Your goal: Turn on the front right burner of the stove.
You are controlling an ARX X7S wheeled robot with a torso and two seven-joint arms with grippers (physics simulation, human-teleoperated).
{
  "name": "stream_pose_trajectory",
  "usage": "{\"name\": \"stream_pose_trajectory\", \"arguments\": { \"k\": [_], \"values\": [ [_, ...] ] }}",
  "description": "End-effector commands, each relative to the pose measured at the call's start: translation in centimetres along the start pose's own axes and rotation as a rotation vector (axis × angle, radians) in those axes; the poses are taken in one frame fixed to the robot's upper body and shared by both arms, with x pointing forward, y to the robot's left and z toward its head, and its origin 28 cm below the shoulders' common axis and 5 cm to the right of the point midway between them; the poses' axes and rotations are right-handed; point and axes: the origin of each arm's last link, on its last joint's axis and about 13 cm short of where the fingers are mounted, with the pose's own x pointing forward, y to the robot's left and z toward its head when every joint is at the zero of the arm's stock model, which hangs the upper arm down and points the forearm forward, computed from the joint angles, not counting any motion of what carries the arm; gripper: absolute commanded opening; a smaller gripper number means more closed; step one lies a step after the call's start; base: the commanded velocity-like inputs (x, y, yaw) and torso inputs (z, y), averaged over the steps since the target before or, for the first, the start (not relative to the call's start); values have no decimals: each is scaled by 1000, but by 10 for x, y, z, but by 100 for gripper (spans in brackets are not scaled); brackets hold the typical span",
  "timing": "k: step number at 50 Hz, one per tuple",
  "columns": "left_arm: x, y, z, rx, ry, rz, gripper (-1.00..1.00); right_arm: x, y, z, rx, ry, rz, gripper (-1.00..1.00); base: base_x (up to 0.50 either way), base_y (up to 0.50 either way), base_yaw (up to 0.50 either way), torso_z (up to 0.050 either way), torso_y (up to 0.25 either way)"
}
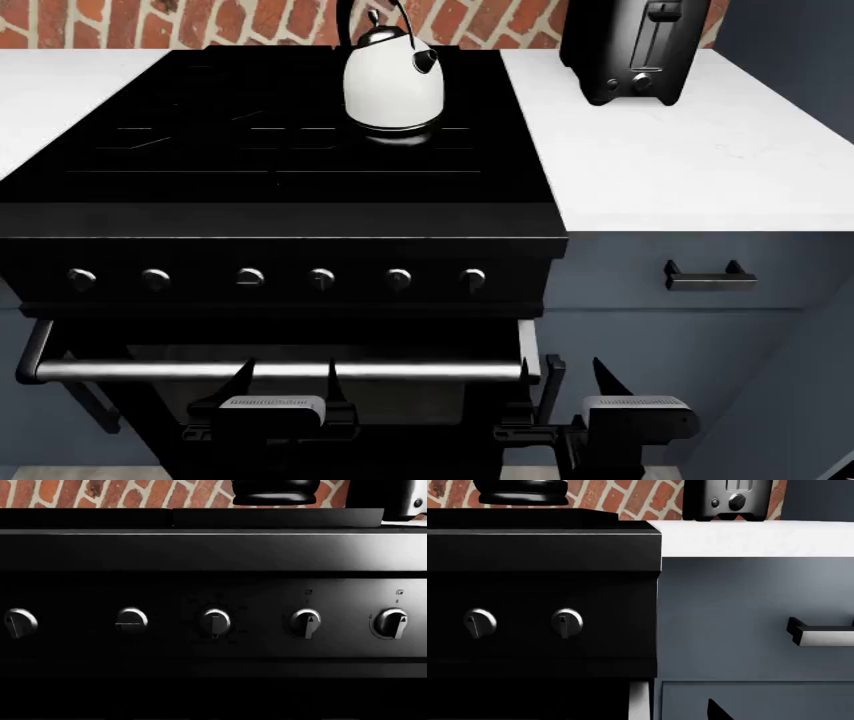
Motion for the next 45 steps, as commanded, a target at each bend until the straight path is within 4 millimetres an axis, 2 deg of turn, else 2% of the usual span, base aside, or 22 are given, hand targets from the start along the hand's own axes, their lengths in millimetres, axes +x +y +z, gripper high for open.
{"name": "stream_pose_trajectory", "arguments": {
  "k": [1,12,27,35,45],
  "values": [
    [0,0,0,-5,-8,1,100,0,0,0,-4,1,-1,100,0,0,0,0,0],
    [-2,0,2,-19,-32,9,100,1,1,-2,-14,10,-6,100,0,0,0,0,0],
    [-1,1,1,-18,-24,6,100,1,1,-2,-17,8,1,100,0,487,0,0,0],
    [-1,1,1,-16,-22,6,100,1,2,-2,-16,9,4,100,0,29,0,0,0],
    [-1,1,1,-10,-10,7,100,1,2,-2,-10,8,7,100,0,0,0,-46,0]
  ]
}}
